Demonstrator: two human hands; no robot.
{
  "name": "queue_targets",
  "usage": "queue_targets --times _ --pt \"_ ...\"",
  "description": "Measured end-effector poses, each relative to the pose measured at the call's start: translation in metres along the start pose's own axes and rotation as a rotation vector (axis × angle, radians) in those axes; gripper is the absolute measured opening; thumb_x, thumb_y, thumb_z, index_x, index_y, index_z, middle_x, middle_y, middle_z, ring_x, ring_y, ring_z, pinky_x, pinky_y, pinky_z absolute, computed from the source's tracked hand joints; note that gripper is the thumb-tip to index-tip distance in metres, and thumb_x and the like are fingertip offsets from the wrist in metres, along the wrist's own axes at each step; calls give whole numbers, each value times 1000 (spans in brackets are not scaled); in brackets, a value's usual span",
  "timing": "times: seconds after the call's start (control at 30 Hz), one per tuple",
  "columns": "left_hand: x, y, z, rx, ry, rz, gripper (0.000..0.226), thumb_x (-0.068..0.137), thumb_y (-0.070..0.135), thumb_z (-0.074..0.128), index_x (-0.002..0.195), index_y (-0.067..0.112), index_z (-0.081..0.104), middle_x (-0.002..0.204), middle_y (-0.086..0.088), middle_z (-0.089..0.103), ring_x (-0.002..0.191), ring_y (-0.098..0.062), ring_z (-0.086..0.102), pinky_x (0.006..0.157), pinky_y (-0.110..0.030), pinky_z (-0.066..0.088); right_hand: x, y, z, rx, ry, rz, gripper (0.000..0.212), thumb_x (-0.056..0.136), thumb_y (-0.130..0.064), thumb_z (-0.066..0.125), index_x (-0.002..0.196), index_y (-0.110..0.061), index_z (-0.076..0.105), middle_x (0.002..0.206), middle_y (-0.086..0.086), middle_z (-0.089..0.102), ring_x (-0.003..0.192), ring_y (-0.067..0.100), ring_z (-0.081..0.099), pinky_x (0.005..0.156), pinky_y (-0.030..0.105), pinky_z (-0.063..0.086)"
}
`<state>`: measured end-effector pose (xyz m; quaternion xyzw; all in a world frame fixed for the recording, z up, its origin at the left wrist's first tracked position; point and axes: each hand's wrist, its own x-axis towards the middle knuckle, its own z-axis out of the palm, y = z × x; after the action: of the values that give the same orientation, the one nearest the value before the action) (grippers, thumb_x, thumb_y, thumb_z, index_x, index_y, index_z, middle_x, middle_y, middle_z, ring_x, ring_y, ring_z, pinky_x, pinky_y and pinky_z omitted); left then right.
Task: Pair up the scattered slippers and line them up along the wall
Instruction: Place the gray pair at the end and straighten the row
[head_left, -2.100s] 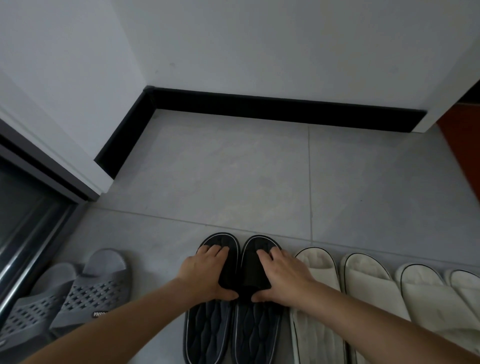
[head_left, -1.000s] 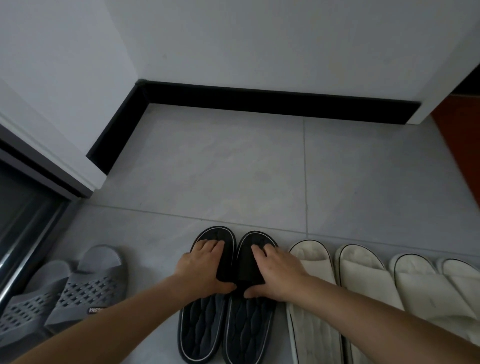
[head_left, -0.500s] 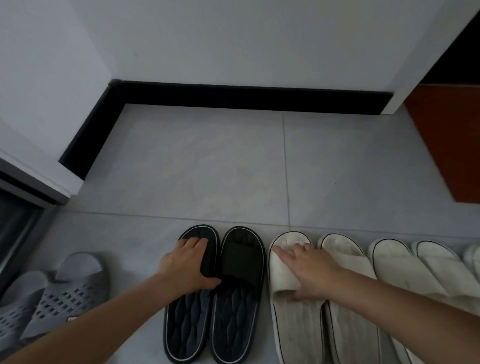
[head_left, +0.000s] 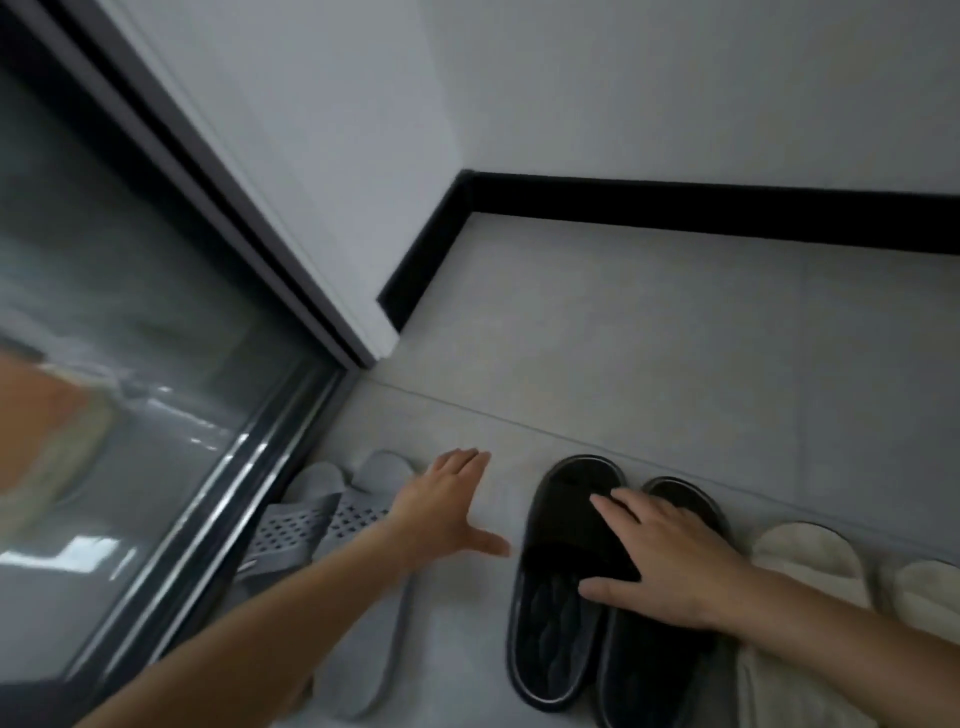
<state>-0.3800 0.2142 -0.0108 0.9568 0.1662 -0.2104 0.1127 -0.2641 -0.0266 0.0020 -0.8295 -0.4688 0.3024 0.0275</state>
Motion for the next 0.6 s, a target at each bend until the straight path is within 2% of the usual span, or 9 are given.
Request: queue_targets --times 0.17,0.3,0.4,0.5,0.6 --pt "-50 -93 -5 14 92 -246 120 49 72 72 146 26 18 153 3 25 141 -21 25 109 -41 33 51 -71 1 10 -28 -186 91 79 -72 43 149 -23 10 155 1 16 140 22 23 112 36 26" --pt "-87 -157 11 95 -113 -422 137 37 77 70 148 32 4 156 3 17 144 -25 18 111 -45 33 94 -134 8 15 -12 -291 91 78 -63 55 147 -20 15 149 5 24 134 26 32 109 38 31" --pt "-93 -179 23 168 -145 -388 128 49 68 74 149 33 2 156 5 19 143 -22 21 112 -43 33 123 -172 19 4 58 -301 99 71 -62 63 145 -17 16 149 7 23 136 28 25 110 40 28" --pt "-83 -185 20 132 -89 -324 105 57 57 69 145 31 19 146 7 35 136 -19 35 106 -42 40 143 -188 32 27 25 -253 110 67 -61 66 148 -16 7 157 10 9 144 26 10 114 41 22" --pt "-71 -188 13 42 -130 -296 91 55 44 67 137 31 32 129 6 45 122 -18 47 92 -40 50 151 -186 38 117 15 -232 102 64 -52 70 144 -14 20 145 10 30 133 28 26 107 36 33"
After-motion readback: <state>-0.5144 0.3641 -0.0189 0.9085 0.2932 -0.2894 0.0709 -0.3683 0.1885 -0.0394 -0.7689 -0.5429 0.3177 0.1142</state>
